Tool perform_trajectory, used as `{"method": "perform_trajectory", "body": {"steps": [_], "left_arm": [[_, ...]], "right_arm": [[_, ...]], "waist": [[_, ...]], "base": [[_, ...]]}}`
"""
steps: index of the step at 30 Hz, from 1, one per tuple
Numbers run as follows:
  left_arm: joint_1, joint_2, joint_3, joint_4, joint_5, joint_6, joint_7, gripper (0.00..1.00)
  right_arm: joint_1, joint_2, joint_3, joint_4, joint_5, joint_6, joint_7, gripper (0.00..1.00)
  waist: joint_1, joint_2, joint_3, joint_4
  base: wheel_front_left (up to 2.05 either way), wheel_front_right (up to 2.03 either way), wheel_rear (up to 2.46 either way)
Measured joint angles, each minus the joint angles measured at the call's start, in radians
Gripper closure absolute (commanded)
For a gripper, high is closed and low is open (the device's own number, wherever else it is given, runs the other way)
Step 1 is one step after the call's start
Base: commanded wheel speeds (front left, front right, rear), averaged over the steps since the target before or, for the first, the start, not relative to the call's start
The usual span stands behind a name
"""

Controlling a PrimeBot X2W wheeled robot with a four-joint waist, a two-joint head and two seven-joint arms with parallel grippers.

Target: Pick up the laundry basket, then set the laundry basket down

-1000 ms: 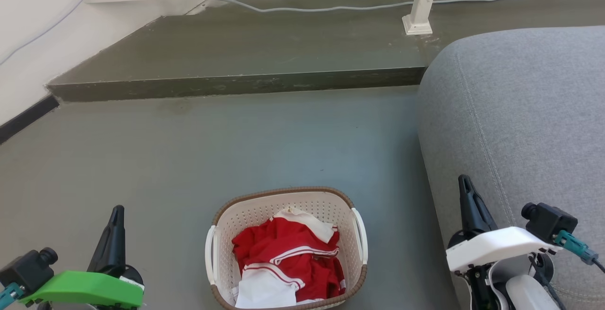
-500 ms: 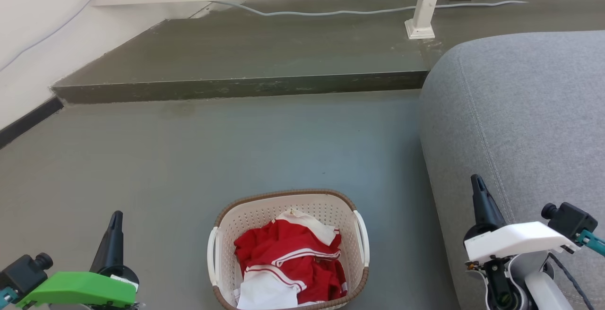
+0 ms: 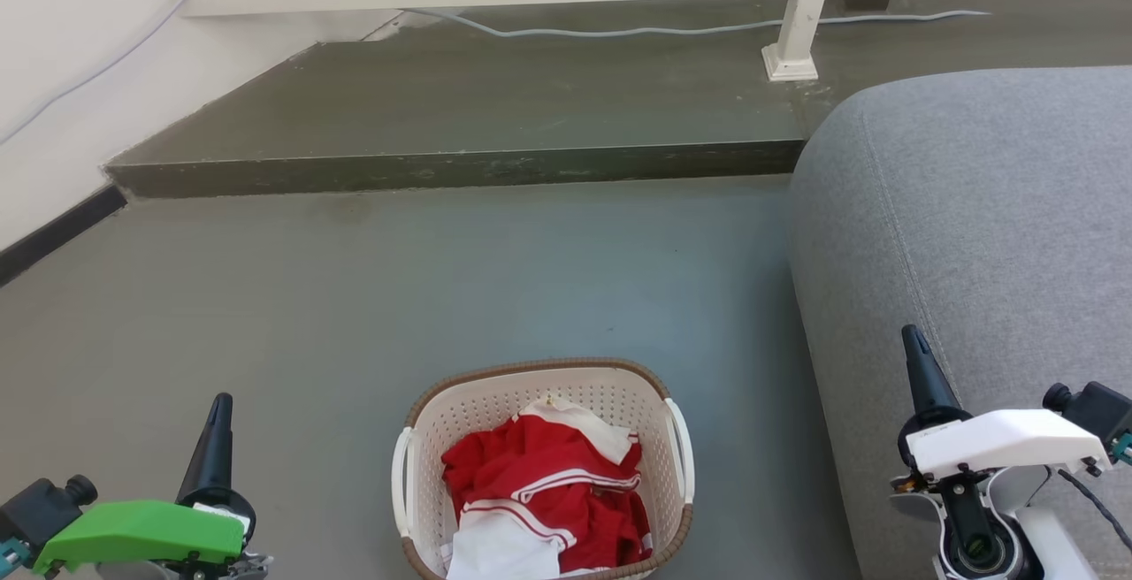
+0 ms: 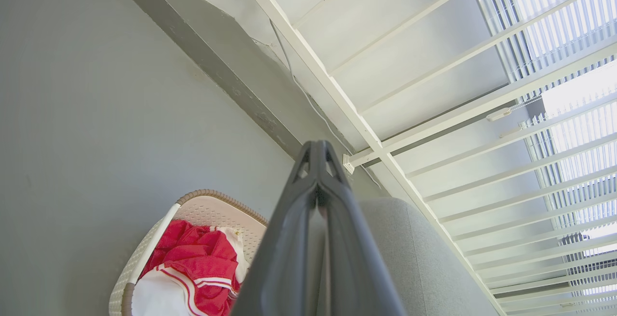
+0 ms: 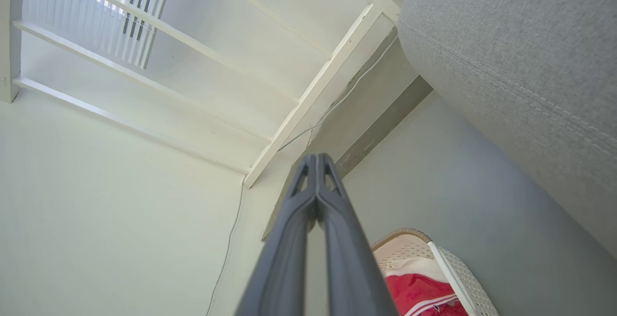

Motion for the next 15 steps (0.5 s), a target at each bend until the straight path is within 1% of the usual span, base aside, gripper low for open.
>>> {"method": "perform_trajectory", "body": {"steps": [10, 15], "left_arm": [[-0.016, -0.009, 0.022, 0.019, -0.101, 0.000, 0.029, 1.00], [-0.025, -0.024, 0.028, 0.033, -0.147, 0.000, 0.046, 1.00]], "right_arm": [[-0.017, -0.004, -0.030, 0.019, 0.140, 0.028, 0.027, 1.00], [-0.020, -0.006, -0.042, 0.026, 0.212, 0.040, 0.042, 1.00]], "waist": [[0.0000, 0.0000, -0.007, 0.005], [0.0000, 0.0000, -0.011, 0.008]], "base": [[0.00, 0.00, 0.00], [0.00, 0.00, 0.00]]}}
